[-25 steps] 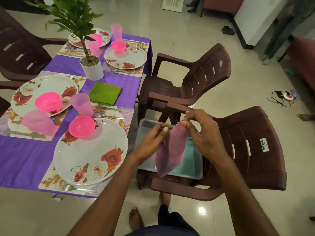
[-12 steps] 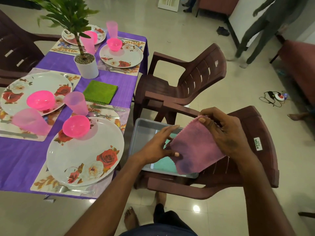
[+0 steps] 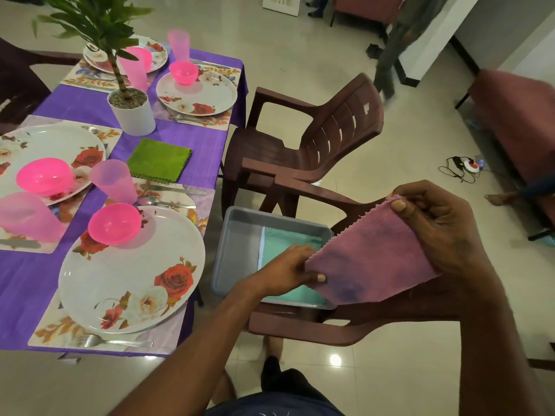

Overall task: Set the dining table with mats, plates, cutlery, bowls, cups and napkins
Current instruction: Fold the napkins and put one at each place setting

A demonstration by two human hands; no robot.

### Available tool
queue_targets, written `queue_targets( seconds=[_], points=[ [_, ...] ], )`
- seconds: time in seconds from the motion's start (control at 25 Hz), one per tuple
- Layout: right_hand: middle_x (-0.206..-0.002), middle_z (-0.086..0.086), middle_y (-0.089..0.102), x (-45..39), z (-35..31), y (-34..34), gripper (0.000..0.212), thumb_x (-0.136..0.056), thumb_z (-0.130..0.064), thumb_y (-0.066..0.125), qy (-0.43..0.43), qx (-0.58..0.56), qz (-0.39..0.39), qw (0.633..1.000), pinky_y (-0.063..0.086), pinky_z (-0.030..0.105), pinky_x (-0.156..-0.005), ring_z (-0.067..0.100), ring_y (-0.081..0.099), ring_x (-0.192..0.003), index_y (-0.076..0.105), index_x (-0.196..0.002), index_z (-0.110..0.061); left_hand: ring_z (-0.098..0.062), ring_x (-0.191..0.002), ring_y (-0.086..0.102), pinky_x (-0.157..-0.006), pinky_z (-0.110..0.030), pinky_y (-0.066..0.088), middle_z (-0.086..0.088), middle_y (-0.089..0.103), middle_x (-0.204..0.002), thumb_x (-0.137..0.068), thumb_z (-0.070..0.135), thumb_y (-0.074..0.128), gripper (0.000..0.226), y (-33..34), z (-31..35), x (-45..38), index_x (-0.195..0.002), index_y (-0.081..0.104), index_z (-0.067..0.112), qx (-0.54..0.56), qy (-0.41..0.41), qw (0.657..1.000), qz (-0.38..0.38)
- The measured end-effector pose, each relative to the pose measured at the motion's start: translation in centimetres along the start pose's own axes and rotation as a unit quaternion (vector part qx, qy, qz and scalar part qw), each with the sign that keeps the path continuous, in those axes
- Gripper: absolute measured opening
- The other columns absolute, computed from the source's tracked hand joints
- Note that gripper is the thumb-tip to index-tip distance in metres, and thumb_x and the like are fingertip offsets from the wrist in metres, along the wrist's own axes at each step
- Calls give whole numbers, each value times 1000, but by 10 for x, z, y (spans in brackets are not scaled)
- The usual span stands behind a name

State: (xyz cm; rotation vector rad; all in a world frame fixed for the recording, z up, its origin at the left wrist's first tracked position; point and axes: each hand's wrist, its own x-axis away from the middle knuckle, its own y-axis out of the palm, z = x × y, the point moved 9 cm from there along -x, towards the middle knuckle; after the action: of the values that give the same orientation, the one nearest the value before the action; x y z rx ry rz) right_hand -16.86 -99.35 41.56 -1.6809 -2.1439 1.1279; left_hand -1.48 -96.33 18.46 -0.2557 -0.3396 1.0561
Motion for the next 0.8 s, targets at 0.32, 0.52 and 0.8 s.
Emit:
queue_targets(
  seconds=[0.32,0.52,0.8],
  points=[
    [-89,-13,77,12,-17,-11,16,-77,-43,79,-17,-174,-83,981,56,15,-72,8,73,-82,80,-92,-41,-16,-156,13,-120,-41,25,15,9,-169,-84,32,82,106,6,23,-11,-158,8,46,11,45,999,21],
    [-87,-10,78,14,-8,-19,20,-76,-53,80,-3,-217,-93,972,56,16,-71,7,72,-80,81,-89,-38,-19,-125,58,-106,-44,51,2,60,-140,-90,35,75,53,30,28,-14,-139,57,30,7,59,997,-41],
    [-83,-12,76,27,25,-39,25,-72,-58,81,53,-242,-42,968,56,17,-65,6,70,-76,81,-87,-37,-16,-94,68,-87,-45,59,6,71,-98,-90,29,76,17,32,3,-4,-105,70,23,75,10,997,-1]
  ],
)
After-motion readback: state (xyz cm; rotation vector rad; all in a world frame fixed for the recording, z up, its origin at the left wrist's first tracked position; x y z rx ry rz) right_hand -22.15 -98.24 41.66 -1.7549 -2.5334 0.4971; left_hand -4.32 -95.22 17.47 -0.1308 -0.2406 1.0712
